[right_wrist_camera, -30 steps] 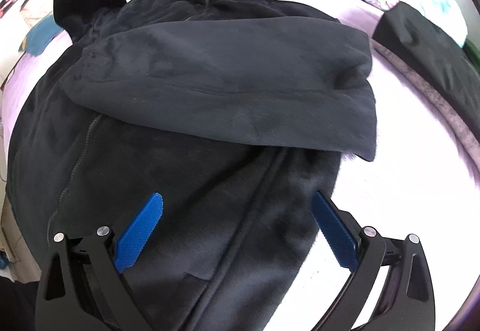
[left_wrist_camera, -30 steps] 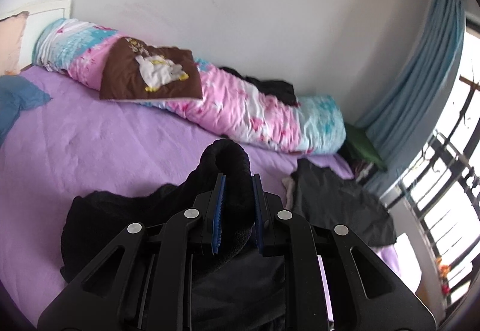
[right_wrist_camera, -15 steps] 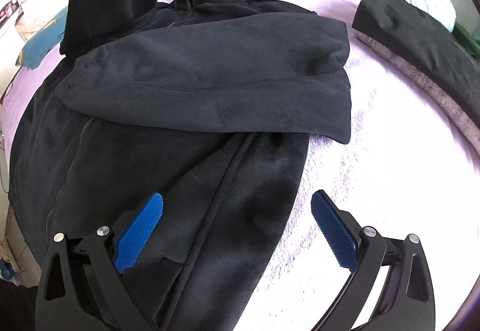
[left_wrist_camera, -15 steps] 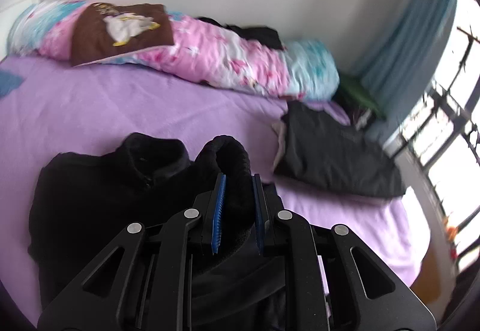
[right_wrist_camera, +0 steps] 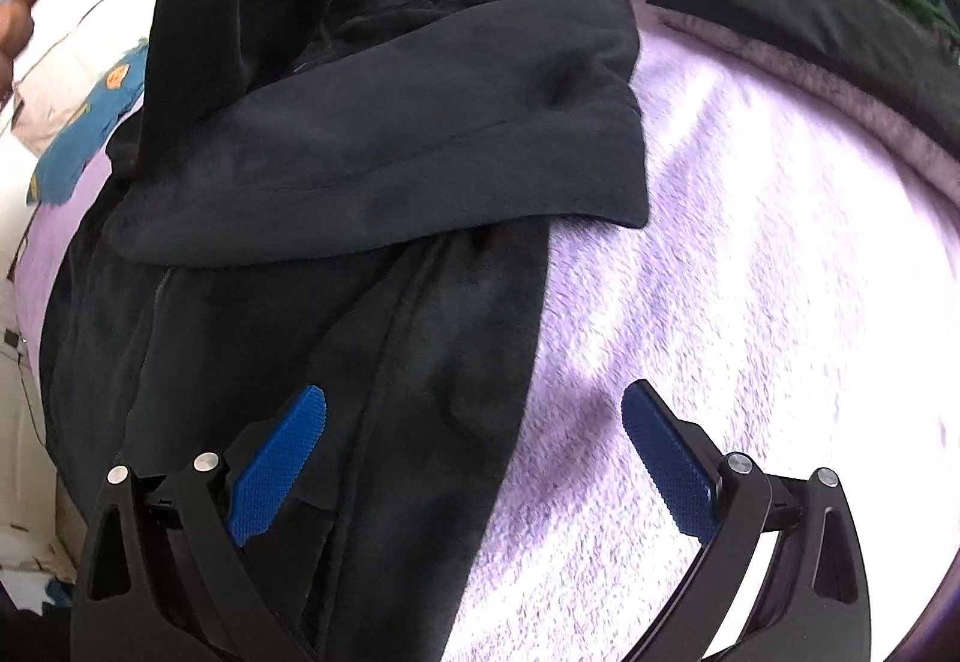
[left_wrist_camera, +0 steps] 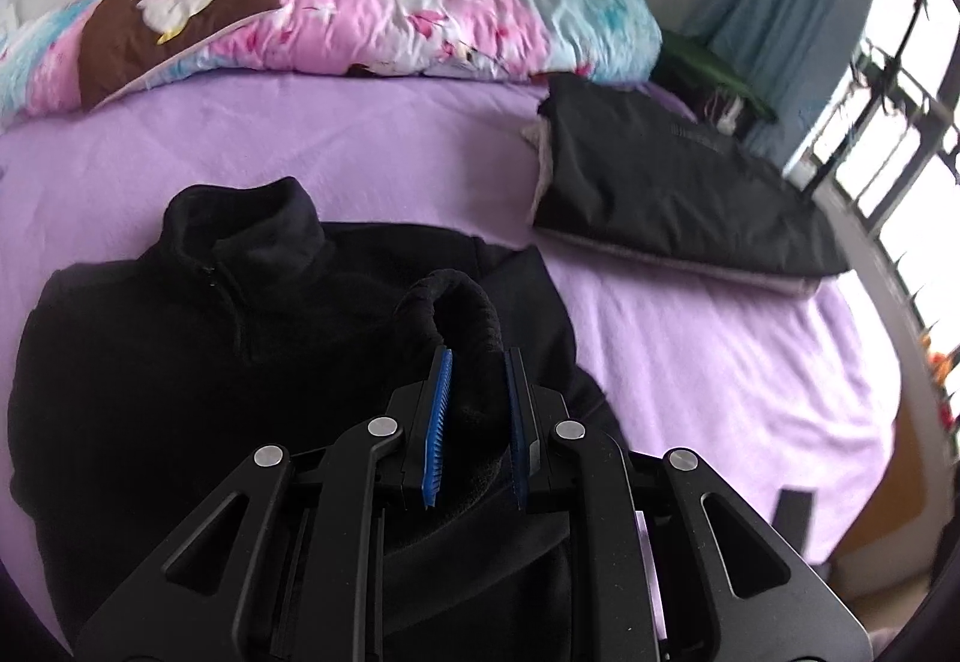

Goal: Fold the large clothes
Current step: 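Lay the sleeve across the jacket body and open the left gripper, then move both tools over the jacket toward its hem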

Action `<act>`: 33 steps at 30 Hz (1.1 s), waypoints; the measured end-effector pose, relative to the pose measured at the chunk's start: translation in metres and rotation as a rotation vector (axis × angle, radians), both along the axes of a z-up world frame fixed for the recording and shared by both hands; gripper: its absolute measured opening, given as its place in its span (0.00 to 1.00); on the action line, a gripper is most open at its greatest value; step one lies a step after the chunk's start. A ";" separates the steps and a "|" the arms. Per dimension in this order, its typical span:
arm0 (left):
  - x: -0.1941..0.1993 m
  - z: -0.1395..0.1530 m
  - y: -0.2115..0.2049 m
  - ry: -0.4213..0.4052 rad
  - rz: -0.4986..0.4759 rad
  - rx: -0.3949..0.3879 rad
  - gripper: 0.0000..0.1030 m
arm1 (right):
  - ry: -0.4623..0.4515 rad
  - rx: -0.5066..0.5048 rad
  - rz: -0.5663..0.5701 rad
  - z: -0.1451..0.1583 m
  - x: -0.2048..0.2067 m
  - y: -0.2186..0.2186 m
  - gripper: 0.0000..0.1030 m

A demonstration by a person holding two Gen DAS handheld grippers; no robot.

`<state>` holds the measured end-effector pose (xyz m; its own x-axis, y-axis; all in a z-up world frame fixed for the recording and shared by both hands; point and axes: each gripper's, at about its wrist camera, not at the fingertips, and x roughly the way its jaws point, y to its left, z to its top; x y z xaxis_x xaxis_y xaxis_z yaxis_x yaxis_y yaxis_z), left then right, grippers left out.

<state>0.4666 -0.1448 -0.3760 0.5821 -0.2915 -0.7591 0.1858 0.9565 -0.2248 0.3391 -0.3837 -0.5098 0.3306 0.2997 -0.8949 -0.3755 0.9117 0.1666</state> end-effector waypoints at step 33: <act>-0.047 -0.075 -0.019 0.079 -0.178 0.088 0.94 | -0.038 0.032 -0.108 0.029 0.007 -0.054 0.95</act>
